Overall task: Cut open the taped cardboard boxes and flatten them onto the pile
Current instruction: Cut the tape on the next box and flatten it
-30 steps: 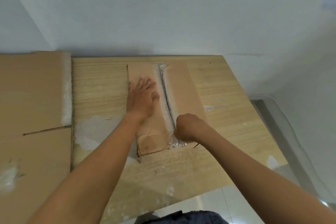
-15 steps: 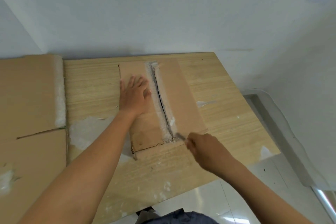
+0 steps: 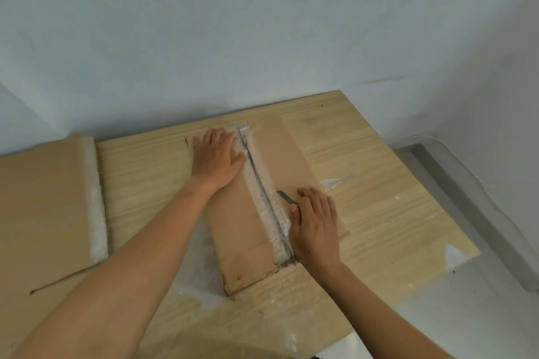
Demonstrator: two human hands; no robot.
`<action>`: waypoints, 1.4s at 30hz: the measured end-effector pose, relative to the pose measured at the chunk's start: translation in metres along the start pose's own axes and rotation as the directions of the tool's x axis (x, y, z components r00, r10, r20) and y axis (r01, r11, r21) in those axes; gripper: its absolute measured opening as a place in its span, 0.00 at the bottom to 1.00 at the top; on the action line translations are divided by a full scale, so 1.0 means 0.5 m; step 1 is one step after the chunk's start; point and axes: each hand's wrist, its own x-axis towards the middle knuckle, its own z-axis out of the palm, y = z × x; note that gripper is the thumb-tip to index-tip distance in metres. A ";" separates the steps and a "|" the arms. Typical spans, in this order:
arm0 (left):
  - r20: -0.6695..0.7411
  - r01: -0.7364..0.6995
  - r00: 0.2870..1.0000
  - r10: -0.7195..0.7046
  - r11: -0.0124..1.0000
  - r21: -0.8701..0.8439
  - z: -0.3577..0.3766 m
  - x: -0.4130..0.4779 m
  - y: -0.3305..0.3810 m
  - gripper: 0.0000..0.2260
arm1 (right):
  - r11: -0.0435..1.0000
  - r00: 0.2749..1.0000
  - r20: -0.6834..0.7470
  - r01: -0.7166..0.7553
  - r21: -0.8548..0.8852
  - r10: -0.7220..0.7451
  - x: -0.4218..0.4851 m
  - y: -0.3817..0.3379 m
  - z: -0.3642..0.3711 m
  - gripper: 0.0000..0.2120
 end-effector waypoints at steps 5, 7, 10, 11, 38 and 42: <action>0.160 -0.047 0.986 0.050 0.999 -0.024 -0.004 0.075 -0.032 0.30 | 0.993 0.994 0.016 0.112 0.034 -0.112 0.052 0.045 0.016 0.16; 0.200 -0.085 0.976 0.082 0.996 0.007 -0.003 0.085 -0.044 0.35 | 0.984 0.986 0.003 0.164 0.063 -0.164 0.090 0.066 0.018 0.15; 0.170 -0.025 0.985 0.017 0.999 0.047 0.003 0.076 -0.062 0.42 | 0.976 0.976 -0.051 0.213 0.033 -0.211 0.146 0.096 0.019 0.11; 0.143 0.015 0.989 -0.021 0.999 0.046 0.006 0.072 -0.066 0.41 | 0.982 0.980 -0.064 0.186 0.001 -0.186 0.162 0.102 0.017 0.11; 0.161 0.047 0.986 -0.050 0.999 0.026 0.057 -0.180 0.244 0.39 | 0.761 0.950 0.194 -0.311 0.569 0.244 0.230 0.200 -0.053 0.10; 0.100 0.018 0.995 -0.019 1.000 0.019 0.080 -0.179 0.282 0.39 | 0.848 0.864 0.431 -0.419 0.326 0.261 0.230 0.249 -0.066 0.12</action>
